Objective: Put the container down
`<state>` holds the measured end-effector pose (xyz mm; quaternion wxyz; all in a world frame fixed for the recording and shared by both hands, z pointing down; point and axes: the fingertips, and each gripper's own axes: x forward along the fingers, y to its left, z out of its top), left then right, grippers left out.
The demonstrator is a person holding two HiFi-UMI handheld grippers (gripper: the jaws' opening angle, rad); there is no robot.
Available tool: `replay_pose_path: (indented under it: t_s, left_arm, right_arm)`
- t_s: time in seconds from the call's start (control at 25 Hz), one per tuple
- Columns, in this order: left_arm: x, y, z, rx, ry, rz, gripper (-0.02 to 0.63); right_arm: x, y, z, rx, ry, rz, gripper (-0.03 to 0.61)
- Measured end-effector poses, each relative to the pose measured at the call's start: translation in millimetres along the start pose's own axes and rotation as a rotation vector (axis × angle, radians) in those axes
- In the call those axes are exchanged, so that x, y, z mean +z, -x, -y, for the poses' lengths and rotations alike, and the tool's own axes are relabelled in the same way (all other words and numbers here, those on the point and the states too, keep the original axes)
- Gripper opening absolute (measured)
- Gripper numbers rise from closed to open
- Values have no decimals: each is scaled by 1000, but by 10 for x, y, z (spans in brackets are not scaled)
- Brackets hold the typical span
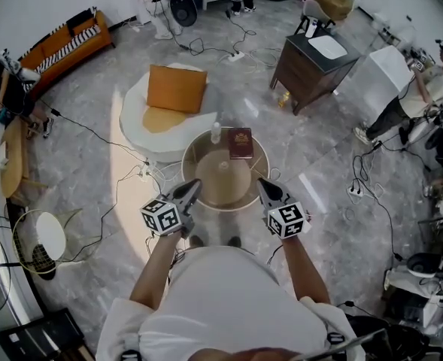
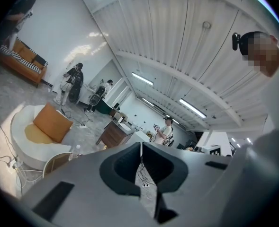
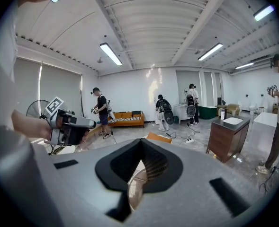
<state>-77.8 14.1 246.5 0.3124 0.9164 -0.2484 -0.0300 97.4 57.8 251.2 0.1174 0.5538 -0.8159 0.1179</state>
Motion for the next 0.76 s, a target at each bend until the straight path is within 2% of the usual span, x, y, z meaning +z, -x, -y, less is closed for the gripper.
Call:
replay_pose_path:
  t_s: [0.76]
  left_arm:
    - [99,36,-96,2,4,20,17]
  right_arm:
    - [112,-126,-55,9,16,3,-5]
